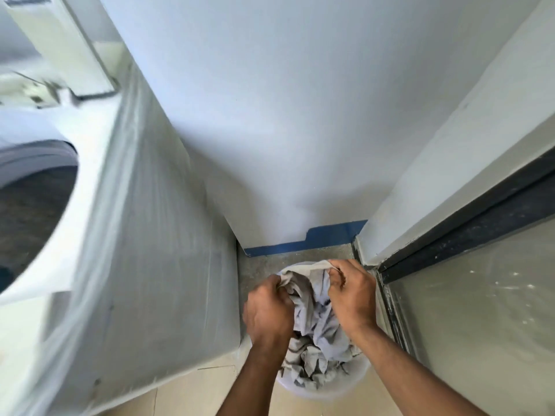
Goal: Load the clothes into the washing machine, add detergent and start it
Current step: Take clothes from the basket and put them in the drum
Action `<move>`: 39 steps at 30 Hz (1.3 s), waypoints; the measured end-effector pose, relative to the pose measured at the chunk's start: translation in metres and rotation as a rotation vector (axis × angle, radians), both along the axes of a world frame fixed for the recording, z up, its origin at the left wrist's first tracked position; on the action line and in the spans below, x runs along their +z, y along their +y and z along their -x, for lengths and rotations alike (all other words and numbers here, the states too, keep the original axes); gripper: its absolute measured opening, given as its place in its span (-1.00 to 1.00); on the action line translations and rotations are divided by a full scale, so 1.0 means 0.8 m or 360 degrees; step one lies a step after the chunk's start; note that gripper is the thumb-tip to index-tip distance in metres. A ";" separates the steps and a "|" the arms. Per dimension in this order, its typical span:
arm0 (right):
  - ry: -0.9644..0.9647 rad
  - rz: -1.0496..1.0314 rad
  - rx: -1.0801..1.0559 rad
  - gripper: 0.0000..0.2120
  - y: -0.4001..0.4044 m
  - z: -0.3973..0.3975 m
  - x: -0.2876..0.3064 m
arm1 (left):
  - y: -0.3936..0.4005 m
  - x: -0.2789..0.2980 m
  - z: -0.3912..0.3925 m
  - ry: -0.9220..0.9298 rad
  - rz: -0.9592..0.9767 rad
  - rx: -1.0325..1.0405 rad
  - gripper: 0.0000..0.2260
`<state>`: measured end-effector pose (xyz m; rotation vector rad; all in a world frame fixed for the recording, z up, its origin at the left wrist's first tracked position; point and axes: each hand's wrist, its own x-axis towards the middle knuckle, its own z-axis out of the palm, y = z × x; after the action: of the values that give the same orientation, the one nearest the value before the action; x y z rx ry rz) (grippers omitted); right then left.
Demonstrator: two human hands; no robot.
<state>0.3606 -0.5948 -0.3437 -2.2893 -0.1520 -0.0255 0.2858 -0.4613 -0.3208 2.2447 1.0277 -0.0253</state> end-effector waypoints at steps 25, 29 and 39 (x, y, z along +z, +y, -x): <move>-0.0644 0.0034 0.0432 -0.81 -0.027 0.027 0.496 | -0.010 0.442 0.049 -0.0731 -0.0055 -0.0200 -0.84; -0.0797 0.0058 0.0545 -0.77 -0.030 0.022 0.572 | -0.002 0.509 0.041 -0.0928 -0.0026 -0.0282 -0.84; -0.1152 -0.0111 0.0566 -0.86 -0.030 0.018 0.771 | 0.015 0.685 0.015 -0.1407 -0.0110 -0.0573 -0.79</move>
<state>0.3466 -0.6191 0.2730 -2.0547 -0.9082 -0.6622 0.2739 -0.4496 0.2272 2.1083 0.1497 0.7797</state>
